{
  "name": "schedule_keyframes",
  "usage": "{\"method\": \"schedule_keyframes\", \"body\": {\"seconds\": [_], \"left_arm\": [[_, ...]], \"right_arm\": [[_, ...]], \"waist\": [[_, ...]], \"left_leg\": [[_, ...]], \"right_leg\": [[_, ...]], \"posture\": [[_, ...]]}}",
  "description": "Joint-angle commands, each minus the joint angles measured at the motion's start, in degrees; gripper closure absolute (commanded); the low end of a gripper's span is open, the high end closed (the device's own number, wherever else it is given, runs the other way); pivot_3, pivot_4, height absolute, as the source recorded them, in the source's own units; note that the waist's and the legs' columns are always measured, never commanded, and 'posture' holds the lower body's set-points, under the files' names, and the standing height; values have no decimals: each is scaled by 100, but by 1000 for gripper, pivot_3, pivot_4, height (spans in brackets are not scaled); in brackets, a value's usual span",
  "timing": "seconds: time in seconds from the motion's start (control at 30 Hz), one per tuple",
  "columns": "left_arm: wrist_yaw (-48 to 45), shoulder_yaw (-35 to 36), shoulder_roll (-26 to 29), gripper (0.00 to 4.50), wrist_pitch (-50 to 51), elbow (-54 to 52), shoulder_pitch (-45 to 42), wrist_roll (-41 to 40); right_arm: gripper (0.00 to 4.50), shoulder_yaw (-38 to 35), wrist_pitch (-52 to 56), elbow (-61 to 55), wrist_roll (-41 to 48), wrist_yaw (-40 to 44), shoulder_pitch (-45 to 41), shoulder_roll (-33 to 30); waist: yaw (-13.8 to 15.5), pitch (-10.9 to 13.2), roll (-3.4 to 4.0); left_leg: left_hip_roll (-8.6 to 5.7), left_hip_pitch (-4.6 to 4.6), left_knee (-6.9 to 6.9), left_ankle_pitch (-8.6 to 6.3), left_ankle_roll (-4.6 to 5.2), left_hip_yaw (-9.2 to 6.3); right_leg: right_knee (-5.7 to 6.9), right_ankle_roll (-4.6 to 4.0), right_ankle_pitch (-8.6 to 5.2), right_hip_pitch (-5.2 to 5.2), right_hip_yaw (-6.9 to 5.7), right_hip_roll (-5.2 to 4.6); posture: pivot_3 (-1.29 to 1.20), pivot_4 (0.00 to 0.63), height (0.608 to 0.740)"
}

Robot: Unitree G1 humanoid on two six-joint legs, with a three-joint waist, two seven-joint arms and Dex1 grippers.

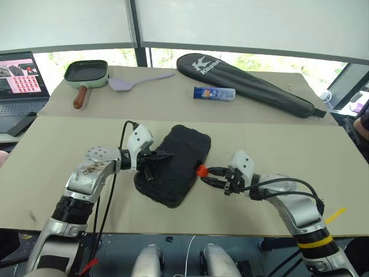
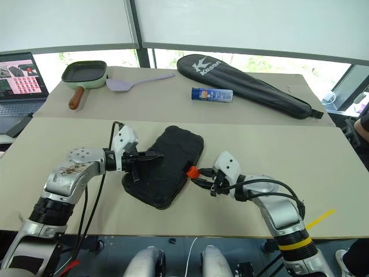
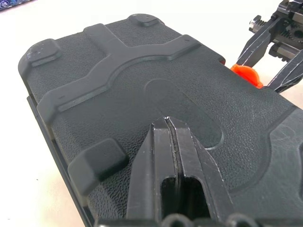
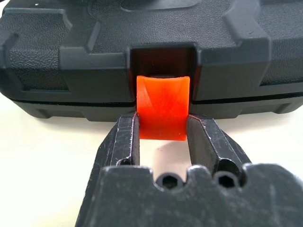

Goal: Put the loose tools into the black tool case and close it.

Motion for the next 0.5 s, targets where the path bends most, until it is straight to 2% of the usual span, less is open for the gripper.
{"method": "schedule_keyframes", "body": {"seconds": [0.03, 0.27, 0.3, 0.33, 0.43, 0.5], "left_arm": [[-50, -378, -4, 4500, 268, 200, 234, 230], [-83, -380, -16, 4500, 278, 168, 267, 254], [-84, -379, -18, 4500, 283, 155, 274, 254], [-84, -377, -20, 4500, 287, 146, 279, 254], [-75, -362, -16, 4500, 298, 107, 306, 251], [-74, -350, -7, 4500, 302, 88, 327, 250]], "right_arm": [[3333, -3, -372, -102, -26, -61, -247, 214], [3333, 89, -170, 146, -237, -289, -313, 517], [2326, 84, -122, 53, -149, -150, -260, 478], [2180, 86, -100, -18, -91, -41, -222, 443], [1196, -82, -416, -137, -304, -162, -26, 307], [1196, -230, -377, -244, -239, -110, 137, 136]], "waist": [[0, 0, 0], [-24, -2, 3], [-27, -2, 4], [-28, -3, 4], [-19, -7, 11], [0, -8, 12]], "left_leg": [[0, 1, 0, 0, 0, 0], [2, 17, -1, 0, 0, 3], [3, 19, -2, 0, 0, 3], [3, 20, -2, 0, 0, 2], [2, 18, -2, 0, 0, 2], [0, 16, -12, 0, 0, 2]], "right_leg": [[1, 0, 0, 0, 0, 0], [3, -1, 0, 8, 1, 3], [4, -1, 0, 10, 1, 4], [4, -1, 0, 11, 1, 4], [4, -2, 0, 10, 3, 2], [-1, -2, -1, 8, 3, 0]], "posture": [[0, 150, 740], [0, 150, 740], [0, 150, 740], [0, 150, 740], [0, 150, 740], [0, 150, 740]]}}
